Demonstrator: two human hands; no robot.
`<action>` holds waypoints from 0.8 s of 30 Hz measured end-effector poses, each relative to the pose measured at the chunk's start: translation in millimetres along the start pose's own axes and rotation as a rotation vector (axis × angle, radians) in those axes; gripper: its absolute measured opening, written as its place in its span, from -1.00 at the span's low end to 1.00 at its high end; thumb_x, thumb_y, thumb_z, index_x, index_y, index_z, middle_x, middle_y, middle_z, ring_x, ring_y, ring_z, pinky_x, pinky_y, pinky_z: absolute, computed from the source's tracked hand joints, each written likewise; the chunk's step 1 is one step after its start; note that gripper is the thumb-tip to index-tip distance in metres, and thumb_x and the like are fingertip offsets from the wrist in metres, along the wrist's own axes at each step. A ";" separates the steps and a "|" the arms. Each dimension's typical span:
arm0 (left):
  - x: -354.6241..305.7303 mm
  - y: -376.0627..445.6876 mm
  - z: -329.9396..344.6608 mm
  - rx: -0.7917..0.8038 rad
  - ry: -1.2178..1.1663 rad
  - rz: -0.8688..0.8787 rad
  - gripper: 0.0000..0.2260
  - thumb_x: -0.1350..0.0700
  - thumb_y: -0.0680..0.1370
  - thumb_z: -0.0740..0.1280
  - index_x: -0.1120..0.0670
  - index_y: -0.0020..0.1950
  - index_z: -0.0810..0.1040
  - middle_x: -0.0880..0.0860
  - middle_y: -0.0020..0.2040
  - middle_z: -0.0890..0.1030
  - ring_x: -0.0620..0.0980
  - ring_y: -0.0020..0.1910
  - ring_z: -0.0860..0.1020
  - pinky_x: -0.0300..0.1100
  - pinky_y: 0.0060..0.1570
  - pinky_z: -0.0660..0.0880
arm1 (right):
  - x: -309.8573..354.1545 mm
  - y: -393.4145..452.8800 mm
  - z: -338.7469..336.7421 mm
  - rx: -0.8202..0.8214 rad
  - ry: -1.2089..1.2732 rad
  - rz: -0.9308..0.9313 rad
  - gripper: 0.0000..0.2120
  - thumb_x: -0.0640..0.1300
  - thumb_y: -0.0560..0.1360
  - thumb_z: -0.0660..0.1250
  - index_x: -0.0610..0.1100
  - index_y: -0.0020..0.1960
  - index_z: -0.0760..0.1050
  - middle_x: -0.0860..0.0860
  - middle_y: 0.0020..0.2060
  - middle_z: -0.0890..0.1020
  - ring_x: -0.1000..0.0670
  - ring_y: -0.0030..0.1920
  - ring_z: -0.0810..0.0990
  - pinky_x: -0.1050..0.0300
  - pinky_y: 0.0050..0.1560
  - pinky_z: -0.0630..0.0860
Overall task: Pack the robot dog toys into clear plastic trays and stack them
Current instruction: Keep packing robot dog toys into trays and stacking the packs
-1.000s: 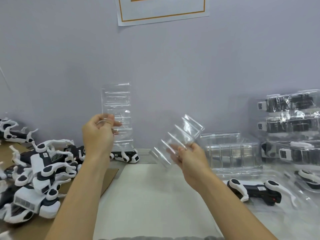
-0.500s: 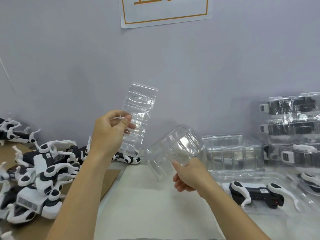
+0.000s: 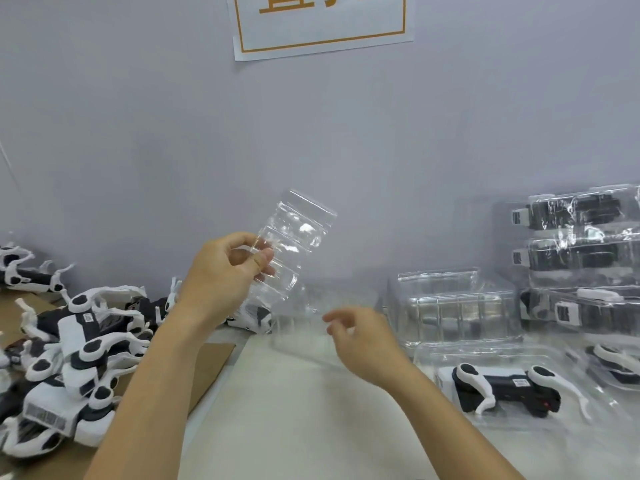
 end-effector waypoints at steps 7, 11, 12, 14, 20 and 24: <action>-20.4 -6.4 -12.1 0.279 0.357 0.007 -0.94 0.07 0.55 0.45 -0.10 -0.06 0.67 -0.06 -0.25 0.71 -0.09 -0.18 0.64 -0.15 -0.03 0.53 | 18.7 4.4 -31.4 -0.400 0.431 0.064 -0.73 -0.20 0.58 0.12 0.09 -0.05 0.52 0.05 -0.20 0.65 -0.05 -0.15 0.66 0.09 -0.17 0.55; -31.8 -11.8 -24.4 0.488 0.372 -0.013 -0.85 0.04 0.49 0.51 -0.20 -0.01 0.70 -0.10 -0.18 0.72 -0.18 -0.12 0.65 -0.22 -0.02 0.49 | 21.9 6.5 -48.3 -0.438 0.634 0.111 -0.76 -0.13 0.61 0.14 0.13 0.08 0.52 0.06 0.07 0.61 -0.01 0.10 0.58 -0.04 0.14 0.51; -33.9 -13.0 -25.7 0.549 0.367 -0.013 -0.82 0.04 0.47 0.53 -0.23 0.00 0.70 -0.10 -0.17 0.73 -0.20 -0.11 0.66 -0.23 -0.02 0.49 | 22.8 5.8 -53.2 -0.435 0.677 0.112 -0.77 -0.12 0.61 0.15 0.11 0.12 0.54 0.05 0.11 0.60 0.00 0.13 0.57 -0.02 0.16 0.49; -36.3 -14.8 -23.5 0.689 0.374 -0.024 -0.76 0.04 0.43 0.57 -0.28 0.01 0.69 -0.10 -0.15 0.73 -0.20 -0.12 0.66 -0.26 -0.05 0.46 | 24.7 4.7 -62.6 -0.387 0.734 0.091 -0.78 -0.09 0.62 0.18 0.10 0.11 0.58 0.06 0.12 0.61 0.01 0.13 0.57 0.05 0.11 0.46; -12.9 -16.7 16.0 0.914 0.552 -0.150 -0.60 -0.09 0.28 0.65 -0.29 0.07 0.67 -0.20 -0.08 0.66 -0.18 -0.01 0.62 -0.14 0.19 0.53 | 26.1 0.8 -67.9 -0.009 0.462 -0.015 -0.83 -0.09 0.54 0.36 0.11 0.06 0.66 0.12 -0.01 0.69 0.17 0.00 0.63 0.30 -0.13 0.46; 17.0 -11.2 28.5 0.790 0.459 -0.172 -0.56 -0.43 0.23 0.45 -0.30 0.02 0.65 -0.19 -0.06 0.70 -0.21 0.00 0.64 -0.12 0.15 0.54 | 19.3 -4.7 -42.4 0.212 0.077 -0.052 -0.79 -0.06 0.48 0.45 0.12 0.11 0.62 0.10 -0.01 0.64 0.12 -0.01 0.62 0.29 0.00 0.53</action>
Point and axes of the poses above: each hand's wrist, its own y-axis towards the middle knuckle, its own z-axis out of the palm, x = y × z, the point moved 1 cm from there along y, towards the middle knuckle
